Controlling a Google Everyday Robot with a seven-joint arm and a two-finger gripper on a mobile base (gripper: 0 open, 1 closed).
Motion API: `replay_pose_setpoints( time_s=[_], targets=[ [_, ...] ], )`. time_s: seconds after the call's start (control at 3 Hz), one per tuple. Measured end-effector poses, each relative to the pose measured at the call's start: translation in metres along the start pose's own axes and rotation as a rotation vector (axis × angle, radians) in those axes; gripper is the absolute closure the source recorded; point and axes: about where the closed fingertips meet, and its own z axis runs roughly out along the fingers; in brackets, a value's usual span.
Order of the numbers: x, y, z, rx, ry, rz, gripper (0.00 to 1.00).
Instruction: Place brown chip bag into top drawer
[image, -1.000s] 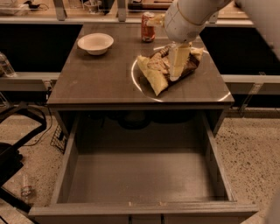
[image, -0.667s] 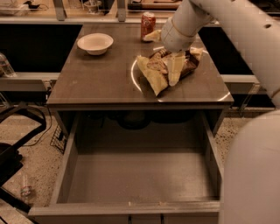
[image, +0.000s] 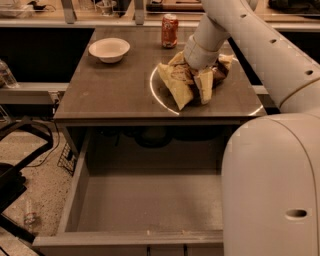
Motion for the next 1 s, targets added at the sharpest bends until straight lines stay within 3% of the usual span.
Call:
replay_pose_setpoints(
  time_s=[1.0],
  targets=[
    [-0.0016,-0.0047,-0.0077,0.002,-0.001,0.0,0.94]
  ],
)
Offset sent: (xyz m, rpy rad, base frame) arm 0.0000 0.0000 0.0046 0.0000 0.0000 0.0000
